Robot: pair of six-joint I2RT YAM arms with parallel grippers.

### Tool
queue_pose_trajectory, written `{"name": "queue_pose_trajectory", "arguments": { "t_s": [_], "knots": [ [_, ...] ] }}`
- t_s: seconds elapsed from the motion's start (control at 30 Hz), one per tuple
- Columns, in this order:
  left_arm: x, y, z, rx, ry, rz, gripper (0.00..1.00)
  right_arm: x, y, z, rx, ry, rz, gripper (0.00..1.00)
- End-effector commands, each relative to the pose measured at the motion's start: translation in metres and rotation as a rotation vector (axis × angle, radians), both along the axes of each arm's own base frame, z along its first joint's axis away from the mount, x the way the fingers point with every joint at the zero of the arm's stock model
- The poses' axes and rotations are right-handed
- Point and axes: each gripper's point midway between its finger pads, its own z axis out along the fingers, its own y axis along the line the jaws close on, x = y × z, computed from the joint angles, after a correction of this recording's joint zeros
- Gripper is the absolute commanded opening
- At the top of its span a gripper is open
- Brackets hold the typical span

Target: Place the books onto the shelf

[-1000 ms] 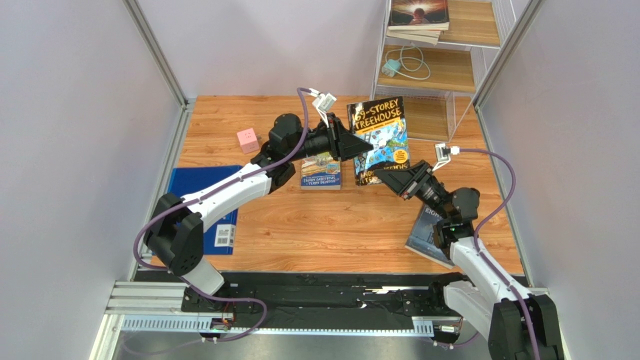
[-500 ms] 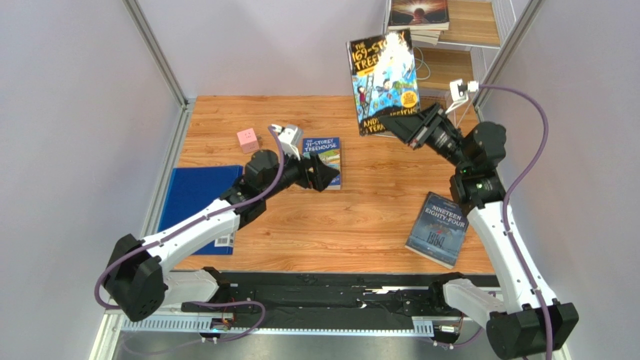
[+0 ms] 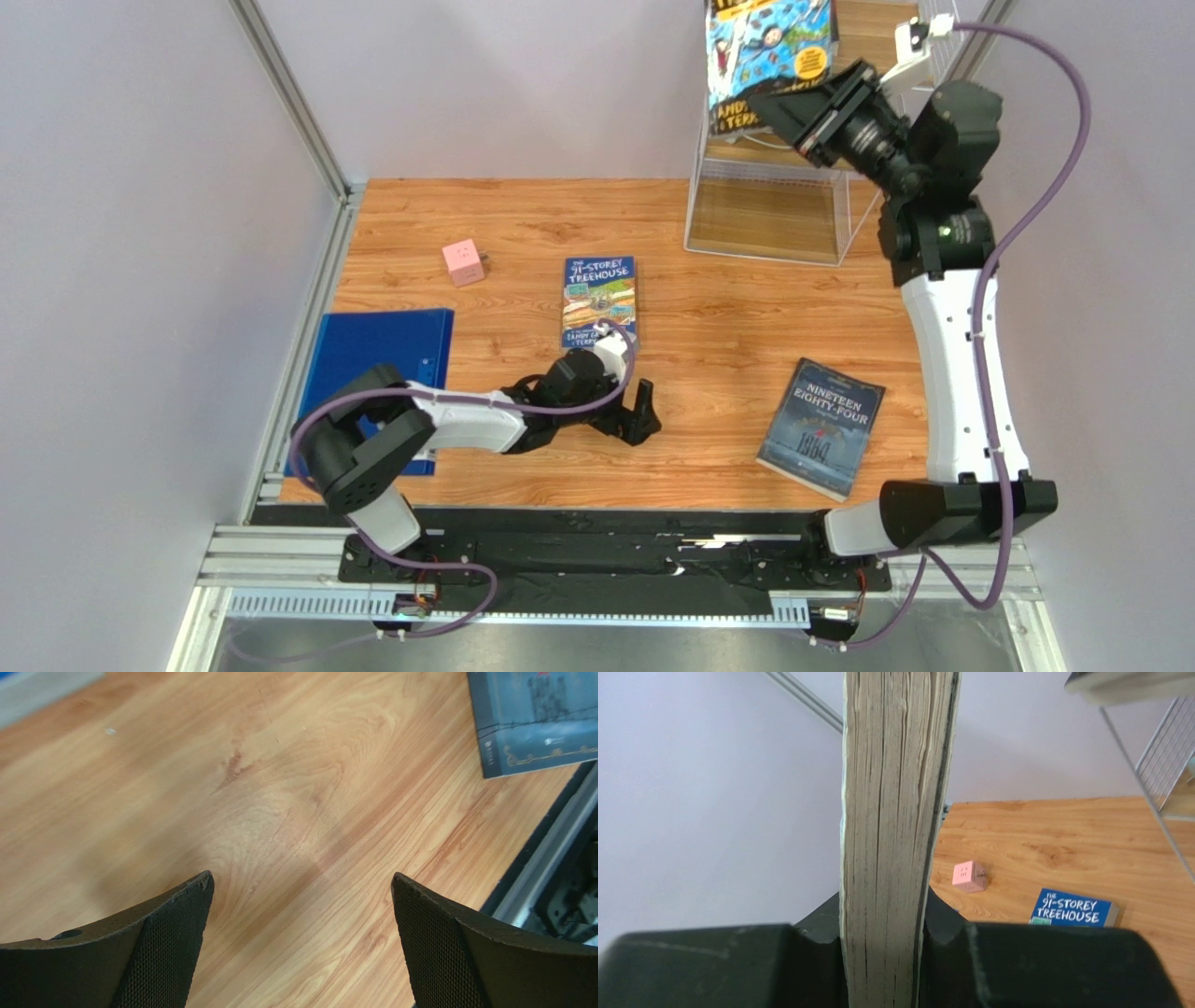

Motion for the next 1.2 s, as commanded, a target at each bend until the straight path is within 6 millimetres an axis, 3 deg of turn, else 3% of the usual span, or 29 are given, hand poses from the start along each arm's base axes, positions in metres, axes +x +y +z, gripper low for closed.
{"name": "queue_pose_trajectory", "arguments": {
  "t_s": [0.0, 0.03, 0.1, 0.13, 0.17, 0.33, 0.53, 0.73, 0.97, 1.17],
  "knots": [
    [0.002, -0.031, 0.004, -0.043, -0.078, -0.027, 1.0, 0.014, -0.023, 0.038, 0.018, -0.001, -0.069, 0.0],
    [0.0, -0.031, -0.007, -0.027, -0.064, -0.025, 0.99, 0.025, -0.02, 0.051, 0.036, 0.002, -0.054, 0.0],
    [-0.008, -0.041, -0.012, -0.05, -0.061, -0.046, 1.0, 0.038, -0.027, 0.048, 0.057, 0.063, -0.024, 0.0],
    [-0.011, -0.043, -0.02, -0.041, -0.053, -0.053, 1.0, 0.032, -0.025, 0.069, 0.077, 0.023, -0.007, 0.0],
    [-0.016, -0.048, -0.021, -0.046, -0.053, -0.063, 1.0, 0.05, -0.025, 0.055, 0.086, 0.072, -0.001, 0.0],
    [-0.027, -0.056, -0.026, -0.044, -0.052, -0.108, 0.98, 0.077, -0.033, 0.052, 0.167, 0.12, -0.021, 0.0],
    [-0.037, -0.06, -0.027, -0.056, -0.062, -0.123, 0.98, 0.107, -0.052, 0.031, 0.215, 0.195, -0.061, 0.0],
    [-0.042, -0.062, -0.03, -0.052, -0.066, -0.131, 0.98, 0.125, -0.067, 0.033, 0.298, 0.202, -0.069, 0.0],
    [-0.043, -0.065, -0.033, -0.05, -0.061, -0.137, 0.98, 0.145, -0.064, 0.023, 0.377, 0.258, 0.019, 0.0],
    [-0.043, -0.066, -0.036, -0.049, -0.055, -0.137, 0.98, 0.149, -0.063, 0.013, 0.375, 0.289, 0.021, 0.0]
  ]
}}
